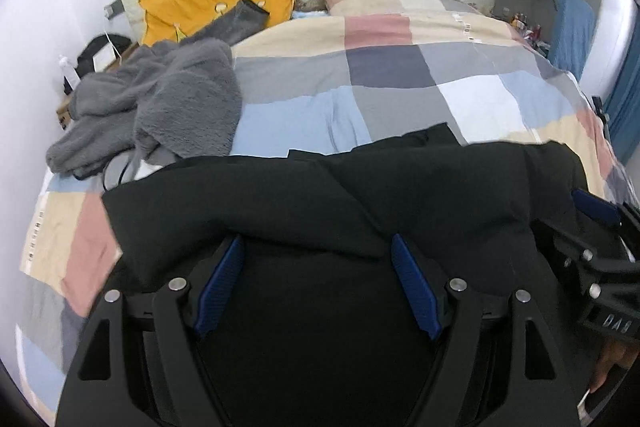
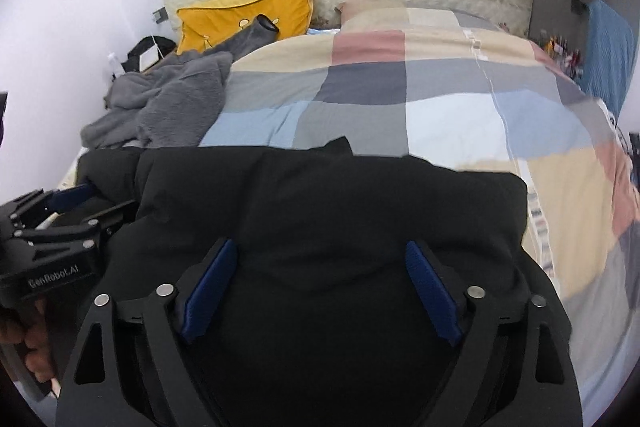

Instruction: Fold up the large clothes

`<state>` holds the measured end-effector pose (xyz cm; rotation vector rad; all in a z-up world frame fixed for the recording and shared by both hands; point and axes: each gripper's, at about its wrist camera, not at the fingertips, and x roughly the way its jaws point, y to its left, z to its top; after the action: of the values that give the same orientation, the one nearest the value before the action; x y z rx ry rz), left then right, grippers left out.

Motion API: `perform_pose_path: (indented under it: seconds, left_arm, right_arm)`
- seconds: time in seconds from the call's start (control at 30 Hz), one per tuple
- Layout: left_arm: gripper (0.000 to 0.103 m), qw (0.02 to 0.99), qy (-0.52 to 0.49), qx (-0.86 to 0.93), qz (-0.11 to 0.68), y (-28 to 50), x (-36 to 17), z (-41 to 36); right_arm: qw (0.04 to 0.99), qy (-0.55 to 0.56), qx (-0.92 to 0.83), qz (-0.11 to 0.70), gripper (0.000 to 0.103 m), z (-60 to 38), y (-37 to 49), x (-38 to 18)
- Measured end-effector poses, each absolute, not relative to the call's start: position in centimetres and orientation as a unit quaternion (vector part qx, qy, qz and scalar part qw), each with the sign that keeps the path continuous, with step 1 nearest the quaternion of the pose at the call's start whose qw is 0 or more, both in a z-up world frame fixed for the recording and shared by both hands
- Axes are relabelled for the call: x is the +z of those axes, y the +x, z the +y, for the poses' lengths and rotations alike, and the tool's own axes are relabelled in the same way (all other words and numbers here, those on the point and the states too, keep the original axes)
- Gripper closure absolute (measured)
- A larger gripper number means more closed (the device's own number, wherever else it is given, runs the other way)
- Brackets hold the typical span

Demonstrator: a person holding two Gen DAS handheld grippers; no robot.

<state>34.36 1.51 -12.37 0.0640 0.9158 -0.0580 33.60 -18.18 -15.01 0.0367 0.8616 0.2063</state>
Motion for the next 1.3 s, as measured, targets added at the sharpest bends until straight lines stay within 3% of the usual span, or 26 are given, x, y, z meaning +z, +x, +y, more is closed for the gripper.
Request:
perform_pose_path:
  seconds: [0.47,1.3]
  left_arm:
    - [0.027,0.890,0.043,-0.005,0.454,40.5,-15.2,0.4]
    - [0.026,0.911,0.030,0.034,0.411,36.5,-16.7,9.7]
  right_arm:
    - [0.896,0.020,0.087,0.434,0.012,-18.0,39.5,-17.8]
    - [0.923,0.005,0.061,0.379,0.010,-25.7,35.1,-18.8]
